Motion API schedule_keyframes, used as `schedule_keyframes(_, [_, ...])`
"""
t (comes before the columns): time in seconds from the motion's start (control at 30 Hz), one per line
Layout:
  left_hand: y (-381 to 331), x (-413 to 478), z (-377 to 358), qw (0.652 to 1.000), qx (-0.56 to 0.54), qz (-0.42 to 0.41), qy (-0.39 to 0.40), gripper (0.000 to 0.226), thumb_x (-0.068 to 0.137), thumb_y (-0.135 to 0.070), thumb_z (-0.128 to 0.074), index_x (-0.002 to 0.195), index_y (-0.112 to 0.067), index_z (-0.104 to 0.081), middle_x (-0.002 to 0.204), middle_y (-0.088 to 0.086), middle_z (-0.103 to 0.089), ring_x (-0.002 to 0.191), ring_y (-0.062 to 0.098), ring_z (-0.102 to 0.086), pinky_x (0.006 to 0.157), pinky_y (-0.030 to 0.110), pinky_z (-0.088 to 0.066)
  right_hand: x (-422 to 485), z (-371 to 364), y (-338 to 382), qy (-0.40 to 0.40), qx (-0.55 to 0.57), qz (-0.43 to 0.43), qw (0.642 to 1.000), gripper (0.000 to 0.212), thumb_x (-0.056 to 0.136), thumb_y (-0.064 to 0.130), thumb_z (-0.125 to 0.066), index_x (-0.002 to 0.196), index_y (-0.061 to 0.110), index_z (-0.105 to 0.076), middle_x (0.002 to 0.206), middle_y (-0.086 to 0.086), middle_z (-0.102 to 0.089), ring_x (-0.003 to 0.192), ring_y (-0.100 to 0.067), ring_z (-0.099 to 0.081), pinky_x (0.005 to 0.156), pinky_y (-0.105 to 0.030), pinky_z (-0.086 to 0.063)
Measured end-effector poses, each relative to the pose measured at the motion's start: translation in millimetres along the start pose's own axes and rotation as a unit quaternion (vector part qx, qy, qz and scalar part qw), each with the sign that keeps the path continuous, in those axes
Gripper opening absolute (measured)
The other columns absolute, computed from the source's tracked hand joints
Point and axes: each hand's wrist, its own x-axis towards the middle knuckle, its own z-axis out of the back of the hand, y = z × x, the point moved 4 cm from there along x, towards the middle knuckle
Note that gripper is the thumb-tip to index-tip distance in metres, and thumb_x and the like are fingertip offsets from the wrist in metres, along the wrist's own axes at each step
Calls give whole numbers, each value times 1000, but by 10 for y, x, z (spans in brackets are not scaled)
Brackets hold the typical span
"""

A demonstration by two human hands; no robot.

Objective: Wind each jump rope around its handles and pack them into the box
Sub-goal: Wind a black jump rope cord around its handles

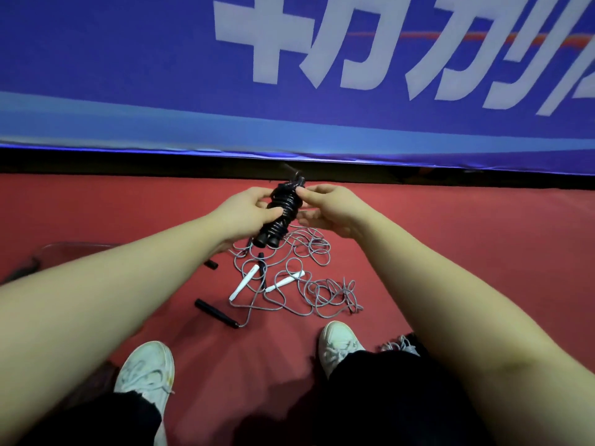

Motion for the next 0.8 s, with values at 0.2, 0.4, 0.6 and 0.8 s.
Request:
schedule_keyframes(0.2, [-149, -51, -323, 995, -92, 39, -2, 50, 83, 4, -65, 129, -10, -51, 106, 13, -65, 85, 21, -67, 68, 22, -56, -227, 272, 54, -63, -101, 44, 992, 22, 93, 16, -57, 113, 8, -52, 80, -5, -62, 48, -8, -61, 58, -24, -57])
schedule_keyframes(0.4, [42, 84, -966, 985, -139, 96, 34, 51, 83, 6, -64, 128, -12, -47, 100, 14, -66, 73, 20, -67, 67, 30, -56, -179, 763, -340, -109, -163, 7, 981, 27, 93, 16, -58, 117, 3, -53, 85, -5, -61, 62, -15, -58, 75, -34, -56])
schedule_keyframes(0.6, [701, 236, -1620, 971, -136, 184, 64, 23, 86, 2, -62, 100, -13, -51, 89, 6, -63, 70, 14, -62, 59, 27, -54, -49, 1095, -1174, -81, -168, -92, 978, 20, 90, 11, -61, 108, 5, -53, 77, -3, -57, 56, -9, -58, 57, -21, -55])
schedule_keyframes(0.8, [1642, 26, -2309, 938, -88, 311, 127, 20, 87, 2, -62, 99, -10, -52, 87, 9, -61, 67, 14, -57, 68, 30, -53, -226, 1214, -2338, -11, -277, -220, 935, 37, 79, 8, -74, 109, 5, -52, 78, -4, -54, 72, -23, -57, 87, -47, -53])
